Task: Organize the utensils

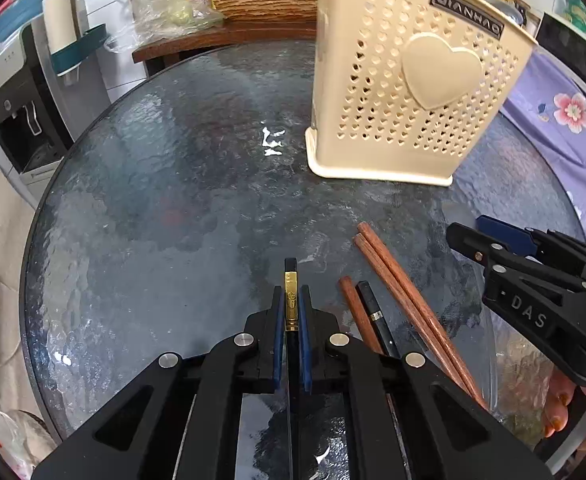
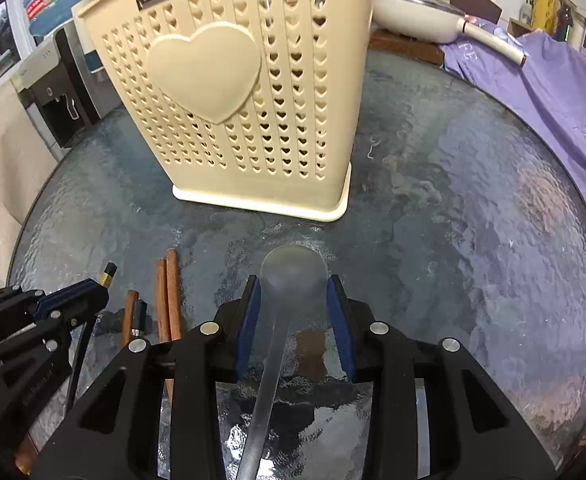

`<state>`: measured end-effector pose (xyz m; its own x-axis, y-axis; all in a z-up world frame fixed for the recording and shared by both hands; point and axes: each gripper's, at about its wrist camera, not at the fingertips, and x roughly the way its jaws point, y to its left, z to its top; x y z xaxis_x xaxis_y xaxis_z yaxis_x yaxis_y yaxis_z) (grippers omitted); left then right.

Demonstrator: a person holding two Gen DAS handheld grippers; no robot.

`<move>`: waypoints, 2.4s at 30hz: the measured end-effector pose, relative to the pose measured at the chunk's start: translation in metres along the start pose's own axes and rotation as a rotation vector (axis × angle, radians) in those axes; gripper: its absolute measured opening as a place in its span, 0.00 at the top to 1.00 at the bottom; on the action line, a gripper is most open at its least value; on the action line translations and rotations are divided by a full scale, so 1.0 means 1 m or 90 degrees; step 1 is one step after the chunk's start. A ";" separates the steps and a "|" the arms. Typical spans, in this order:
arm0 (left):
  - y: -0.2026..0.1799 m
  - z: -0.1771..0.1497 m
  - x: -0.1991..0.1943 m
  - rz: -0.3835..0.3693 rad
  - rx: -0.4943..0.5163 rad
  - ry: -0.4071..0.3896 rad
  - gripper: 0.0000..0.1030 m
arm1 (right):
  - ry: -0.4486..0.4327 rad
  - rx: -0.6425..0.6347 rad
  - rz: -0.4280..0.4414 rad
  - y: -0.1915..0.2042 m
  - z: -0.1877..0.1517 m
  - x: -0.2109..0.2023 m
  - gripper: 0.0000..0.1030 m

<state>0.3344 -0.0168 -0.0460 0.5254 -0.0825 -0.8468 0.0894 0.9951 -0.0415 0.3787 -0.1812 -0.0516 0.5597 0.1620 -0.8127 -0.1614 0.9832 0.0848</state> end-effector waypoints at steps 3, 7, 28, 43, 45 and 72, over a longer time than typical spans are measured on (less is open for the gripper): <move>0.004 0.001 -0.009 -0.010 -0.012 -0.011 0.94 | -0.015 -0.009 0.015 0.002 -0.001 -0.008 0.66; 0.005 0.002 -0.031 -0.022 -0.017 -0.045 0.94 | -0.041 -0.019 0.029 0.004 -0.002 -0.024 0.66; -0.007 0.010 -0.128 -0.035 0.016 -0.186 0.94 | -0.144 -0.076 0.071 0.012 -0.013 -0.118 0.66; -0.013 0.014 -0.144 -0.044 0.028 -0.217 0.94 | -0.150 -0.091 0.078 0.013 -0.011 -0.128 0.91; -0.013 0.014 -0.142 -0.043 0.026 -0.215 0.94 | -0.148 -0.083 0.075 0.011 -0.011 -0.124 0.91; -0.013 0.018 -0.147 -0.045 0.026 -0.224 0.94 | -0.012 -0.115 0.073 0.028 -0.006 -0.021 0.66</move>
<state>0.2711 -0.0189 0.0884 0.7752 -0.1717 -0.6079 0.1664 0.9839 -0.0657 0.3574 -0.1574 -0.0360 0.5441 0.2753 -0.7926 -0.3667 0.9277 0.0705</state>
